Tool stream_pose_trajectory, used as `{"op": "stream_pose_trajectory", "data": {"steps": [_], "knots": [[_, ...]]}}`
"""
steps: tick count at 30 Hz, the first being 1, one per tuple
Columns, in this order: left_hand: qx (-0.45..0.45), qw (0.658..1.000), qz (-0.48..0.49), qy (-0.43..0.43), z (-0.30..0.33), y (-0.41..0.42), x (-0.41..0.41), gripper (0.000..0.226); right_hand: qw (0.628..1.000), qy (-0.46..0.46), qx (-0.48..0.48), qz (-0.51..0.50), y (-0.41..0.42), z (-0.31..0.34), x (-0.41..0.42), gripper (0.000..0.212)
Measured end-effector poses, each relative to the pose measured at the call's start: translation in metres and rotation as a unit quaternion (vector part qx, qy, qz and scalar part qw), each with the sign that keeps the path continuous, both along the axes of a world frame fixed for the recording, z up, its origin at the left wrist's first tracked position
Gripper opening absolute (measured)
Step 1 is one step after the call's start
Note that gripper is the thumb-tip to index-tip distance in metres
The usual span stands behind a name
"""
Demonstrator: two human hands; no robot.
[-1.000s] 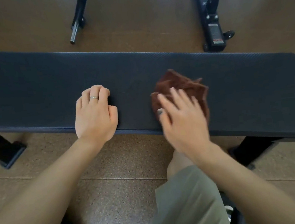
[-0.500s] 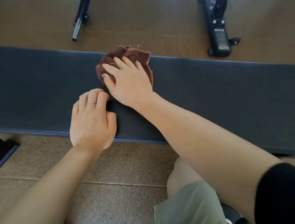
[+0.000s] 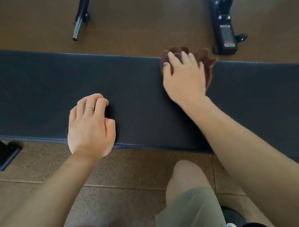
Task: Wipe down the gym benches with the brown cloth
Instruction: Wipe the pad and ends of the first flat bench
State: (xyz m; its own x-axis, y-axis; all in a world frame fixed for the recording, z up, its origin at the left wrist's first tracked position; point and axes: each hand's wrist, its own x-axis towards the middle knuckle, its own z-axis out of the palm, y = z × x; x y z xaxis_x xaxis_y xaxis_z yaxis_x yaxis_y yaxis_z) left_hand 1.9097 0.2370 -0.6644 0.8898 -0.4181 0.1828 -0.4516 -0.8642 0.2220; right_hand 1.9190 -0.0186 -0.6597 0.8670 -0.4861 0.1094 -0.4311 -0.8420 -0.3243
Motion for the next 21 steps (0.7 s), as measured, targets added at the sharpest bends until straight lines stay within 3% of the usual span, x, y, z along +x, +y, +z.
{"op": "stream_pose_trajectory", "data": {"steps": [4, 7, 9, 13, 16, 18, 21], "knots": [[0.002, 1.0, -0.007, 0.001, 0.0, 0.001, 0.001, 0.037, 0.987, -0.014, -0.016, 0.16, 0.102, -0.001, 0.04, 0.052], [-0.004, 1.0, -0.011, -0.005, 0.001, 0.003, 0.003, 0.037, 0.979, -0.026, 0.001, 0.203, 0.098, -0.001, 0.036, 0.048], [-0.011, 1.0, -0.013, -0.005, 0.001, 0.004, 0.002, 0.037, 0.982, -0.03, 0.009, 0.186, 0.062, -0.002, 0.019, 0.049], [-0.019, 1.0, -0.014, 0.008, 0.0, 0.002, 0.002, 0.041, 0.999, -0.025, 0.013, 0.024, -0.033, -0.001, -0.036, 0.053], [-0.006, 1.0, -0.023, 0.009, -0.003, 0.006, 0.002, 0.046, 0.996, 0.01, 0.038, -0.085, -0.033, 0.008, -0.053, 0.055], [-0.001, 0.999, -0.03, 0.011, -0.003, 0.005, 0.004, 0.045, 0.997, 0.009, 0.04, -0.072, 0.018, 0.011, -0.044, 0.053], [-0.036, 0.997, -0.064, 0.027, 0.003, 0.011, 0.008, 0.038, 0.998, -0.005, 0.015, 0.061, 0.116, 0.005, -0.051, 0.05]]}}
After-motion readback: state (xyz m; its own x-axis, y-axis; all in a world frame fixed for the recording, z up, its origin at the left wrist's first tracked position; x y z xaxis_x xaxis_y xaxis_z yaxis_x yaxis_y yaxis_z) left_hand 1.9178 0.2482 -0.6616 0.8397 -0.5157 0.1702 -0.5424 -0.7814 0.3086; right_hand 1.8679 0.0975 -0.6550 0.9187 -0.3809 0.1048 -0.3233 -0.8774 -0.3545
